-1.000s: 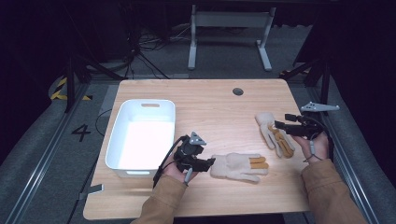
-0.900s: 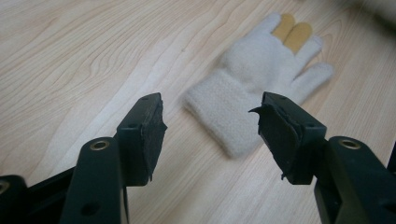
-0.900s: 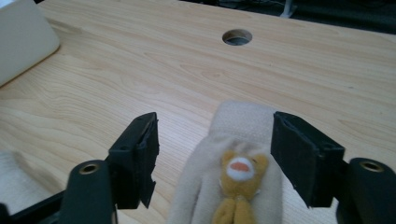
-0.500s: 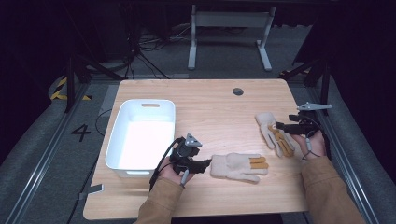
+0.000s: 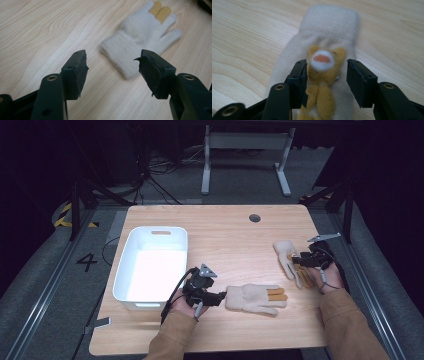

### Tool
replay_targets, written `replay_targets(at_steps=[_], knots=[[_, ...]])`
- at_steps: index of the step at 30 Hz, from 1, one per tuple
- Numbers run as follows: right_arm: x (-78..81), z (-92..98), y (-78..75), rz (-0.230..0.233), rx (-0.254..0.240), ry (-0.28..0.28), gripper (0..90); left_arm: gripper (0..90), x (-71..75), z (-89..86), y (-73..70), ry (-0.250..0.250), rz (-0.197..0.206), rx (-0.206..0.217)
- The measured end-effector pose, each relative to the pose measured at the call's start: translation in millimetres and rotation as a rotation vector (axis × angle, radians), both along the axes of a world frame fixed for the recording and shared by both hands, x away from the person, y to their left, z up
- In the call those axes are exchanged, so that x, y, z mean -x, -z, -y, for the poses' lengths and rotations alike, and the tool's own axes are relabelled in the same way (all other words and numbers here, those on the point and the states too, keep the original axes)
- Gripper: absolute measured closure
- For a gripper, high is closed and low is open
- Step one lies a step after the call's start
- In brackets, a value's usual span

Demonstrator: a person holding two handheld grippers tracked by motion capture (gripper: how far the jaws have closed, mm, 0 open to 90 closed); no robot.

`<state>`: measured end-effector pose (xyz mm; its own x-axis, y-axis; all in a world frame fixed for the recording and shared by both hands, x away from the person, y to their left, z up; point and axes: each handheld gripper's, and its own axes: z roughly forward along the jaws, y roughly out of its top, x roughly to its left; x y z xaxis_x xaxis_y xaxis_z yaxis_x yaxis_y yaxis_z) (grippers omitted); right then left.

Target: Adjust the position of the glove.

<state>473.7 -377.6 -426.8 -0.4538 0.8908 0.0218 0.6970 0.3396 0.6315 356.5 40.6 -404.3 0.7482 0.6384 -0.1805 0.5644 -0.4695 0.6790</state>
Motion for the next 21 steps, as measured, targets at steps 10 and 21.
replay_targets(at_steps=[10, 21], knots=[[-3.8, -9.1, 11.3, -0.058, 0.041, -0.014, 62.0, 39.7, 0.0, 1.5, 0.6, 0.004, 0.000, -0.005], [-1.5, -13.8, 8.6, -0.048, 0.104, -0.035, 72.3, 39.7, -0.3, 3.0, 0.6, 0.008, -0.001, -0.005]])
